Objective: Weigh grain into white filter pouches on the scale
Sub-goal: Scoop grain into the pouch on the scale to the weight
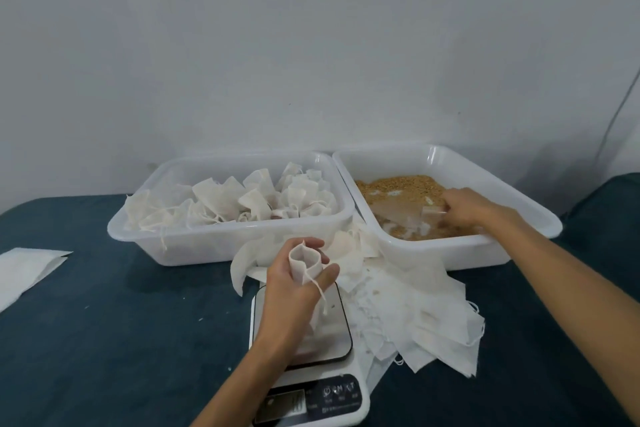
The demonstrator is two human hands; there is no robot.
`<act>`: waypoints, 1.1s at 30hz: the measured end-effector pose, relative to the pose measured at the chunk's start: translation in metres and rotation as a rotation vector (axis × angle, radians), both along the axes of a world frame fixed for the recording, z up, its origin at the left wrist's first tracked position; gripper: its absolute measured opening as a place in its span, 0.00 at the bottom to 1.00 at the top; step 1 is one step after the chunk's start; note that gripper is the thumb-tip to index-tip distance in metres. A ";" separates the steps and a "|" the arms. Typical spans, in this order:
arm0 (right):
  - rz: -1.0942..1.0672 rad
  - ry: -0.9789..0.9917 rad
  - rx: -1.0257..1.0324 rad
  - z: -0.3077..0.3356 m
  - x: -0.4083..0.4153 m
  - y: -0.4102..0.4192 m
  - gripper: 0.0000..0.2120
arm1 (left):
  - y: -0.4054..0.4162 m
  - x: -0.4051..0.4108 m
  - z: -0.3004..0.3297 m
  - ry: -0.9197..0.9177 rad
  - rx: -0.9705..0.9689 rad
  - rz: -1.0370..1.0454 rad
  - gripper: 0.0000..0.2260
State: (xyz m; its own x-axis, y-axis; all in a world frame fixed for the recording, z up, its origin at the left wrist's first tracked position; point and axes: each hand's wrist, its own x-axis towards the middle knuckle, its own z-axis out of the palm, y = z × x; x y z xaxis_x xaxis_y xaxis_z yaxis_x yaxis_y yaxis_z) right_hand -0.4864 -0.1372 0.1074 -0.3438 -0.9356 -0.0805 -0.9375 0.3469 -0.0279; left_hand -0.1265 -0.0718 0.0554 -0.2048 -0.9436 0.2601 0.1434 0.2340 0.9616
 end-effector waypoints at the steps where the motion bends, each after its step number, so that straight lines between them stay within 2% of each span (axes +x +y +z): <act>1: -0.017 0.022 -0.023 0.002 -0.003 -0.002 0.12 | 0.000 0.000 -0.001 -0.003 -0.002 -0.001 0.14; 5: -0.066 0.120 -0.017 0.003 -0.010 -0.009 0.05 | 0.000 0.000 -0.001 -0.002 -0.006 0.001 0.14; 10: -0.023 0.220 0.000 0.003 -0.007 -0.025 0.12 | -0.001 0.001 -0.001 -0.005 -0.004 0.006 0.14; 12: 0.024 0.201 0.011 0.002 -0.002 -0.031 0.13 | -0.001 0.001 -0.001 -0.001 0.002 0.006 0.14; 18: 0.127 -0.218 0.100 -0.008 0.011 -0.031 0.23 | -0.002 0.001 -0.002 -0.003 0.013 0.010 0.14; 20: 0.166 -0.292 0.146 -0.008 0.013 -0.024 0.20 | -0.002 0.001 -0.001 -0.002 0.019 0.009 0.14; 24: 0.244 -0.433 0.208 -0.001 0.024 -0.010 0.07 | -0.001 0.001 0.000 0.007 0.033 0.012 0.14; 29: 0.234 -0.582 0.288 0.003 0.046 -0.005 0.09 | -0.001 0.002 0.000 0.012 0.045 0.027 0.14; 33: 0.133 -0.793 0.193 0.001 0.054 -0.006 0.14 | -0.002 0.003 -0.001 0.008 0.044 0.030 0.14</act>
State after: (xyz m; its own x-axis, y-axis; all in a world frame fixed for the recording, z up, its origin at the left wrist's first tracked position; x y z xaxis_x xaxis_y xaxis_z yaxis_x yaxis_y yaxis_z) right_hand -0.4320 -0.1436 0.1079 -0.0048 -0.9095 -0.4157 -0.6980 0.3008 -0.6499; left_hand -0.1238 -0.0738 0.0547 -0.1744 -0.9598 0.2200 0.1449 0.1960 0.9698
